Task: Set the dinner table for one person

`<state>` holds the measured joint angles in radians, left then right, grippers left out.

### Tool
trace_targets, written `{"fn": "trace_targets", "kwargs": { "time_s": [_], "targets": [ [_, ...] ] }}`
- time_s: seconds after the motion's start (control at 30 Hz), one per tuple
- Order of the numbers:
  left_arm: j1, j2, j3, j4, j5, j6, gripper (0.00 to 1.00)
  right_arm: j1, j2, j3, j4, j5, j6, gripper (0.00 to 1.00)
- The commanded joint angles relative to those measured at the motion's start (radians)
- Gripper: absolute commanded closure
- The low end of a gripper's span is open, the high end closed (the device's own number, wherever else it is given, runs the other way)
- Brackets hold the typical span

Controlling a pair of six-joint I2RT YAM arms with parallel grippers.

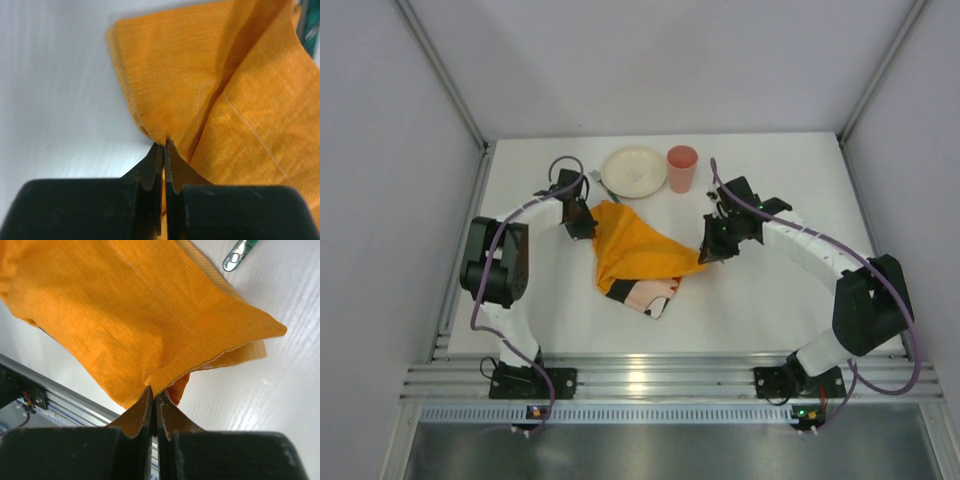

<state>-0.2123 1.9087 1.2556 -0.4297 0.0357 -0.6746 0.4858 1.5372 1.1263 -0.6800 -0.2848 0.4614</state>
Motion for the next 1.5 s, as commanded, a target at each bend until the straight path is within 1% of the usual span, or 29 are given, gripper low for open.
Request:
{"fn": "trace_targets", "kwargs": {
  "time_s": [0.0, 0.1, 0.2, 0.33, 0.47, 0.57, 0.63, 0.73, 0.87, 1.0, 1.07, 1.1, 1.23, 1.33, 1.4, 1.43, 1.47],
  "targets": [
    [-0.004, -0.199, -0.087, -0.110, -0.085, 0.098, 1.00, -0.056, -0.159, 0.010, -0.079, 0.038, -0.043, 1.00],
    [-0.004, -0.367, -0.131, -0.159, -0.112, 0.127, 1.00, -0.107, -0.277, 0.026, -0.124, 0.093, -0.044, 1.00],
    [-0.002, -0.496, -0.121, -0.213, -0.131, 0.148, 1.00, -0.160, -0.367, 0.076, -0.154, 0.130, -0.041, 1.00],
    [-0.004, -0.618, -0.035, -0.332, -0.134, 0.179, 1.00, -0.182, -0.426, 0.208, -0.223, 0.177, -0.044, 1.00],
    [-0.004, -0.740, 0.089, -0.423, -0.168, 0.202, 1.00, -0.182, -0.525, 0.289, -0.237, 0.205, -0.066, 1.00],
    [-0.004, -0.824, 0.145, -0.455, -0.180, 0.219, 1.00, -0.184, -0.616, 0.334, -0.224, 0.226, -0.090, 1.00],
    [-0.004, -0.855, 0.178, -0.483, -0.195, 0.228, 1.00, -0.182, -0.656, 0.374, -0.222, 0.262, -0.092, 1.00],
    [-0.004, -0.875, 0.274, -0.553, -0.221, 0.225, 1.00, -0.182, -0.701, 0.438, -0.222, 0.308, -0.090, 1.00],
    [-0.004, -0.910, 0.411, -0.583, -0.232, 0.219, 1.00, -0.182, -0.752, 0.504, -0.188, 0.312, -0.087, 1.00],
    [-0.004, -0.973, 0.456, -0.566, -0.247, 0.231, 1.00, -0.182, -0.787, 0.543, -0.184, 0.343, -0.095, 1.00],
    [-0.004, -0.982, 0.467, -0.564, -0.275, 0.236, 1.00, -0.181, -0.807, 0.512, -0.162, 0.374, -0.093, 1.00],
    [-0.004, -0.976, 0.472, -0.573, -0.280, 0.245, 1.00, -0.182, -0.807, 0.498, -0.158, 0.381, -0.092, 1.00],
    [-0.004, -0.904, 0.469, -0.575, -0.258, 0.264, 1.00, -0.182, -0.724, 0.443, -0.155, 0.375, -0.076, 1.00],
    [-0.004, -0.858, 0.382, -0.526, -0.258, 0.253, 1.00, -0.182, -0.593, 0.400, -0.151, 0.387, -0.047, 1.00],
    [-0.004, -0.834, 0.337, -0.489, -0.273, 0.242, 1.00, -0.182, -0.545, 0.365, -0.129, 0.395, -0.043, 1.00],
    [-0.004, -0.817, 0.309, -0.475, -0.284, 0.234, 1.00, -0.182, -0.499, 0.322, -0.118, 0.394, -0.043, 1.00],
    [-0.004, -0.813, 0.233, -0.454, -0.287, 0.233, 1.00, -0.182, -0.479, 0.297, -0.104, 0.394, -0.040, 1.00]
  ]
}}
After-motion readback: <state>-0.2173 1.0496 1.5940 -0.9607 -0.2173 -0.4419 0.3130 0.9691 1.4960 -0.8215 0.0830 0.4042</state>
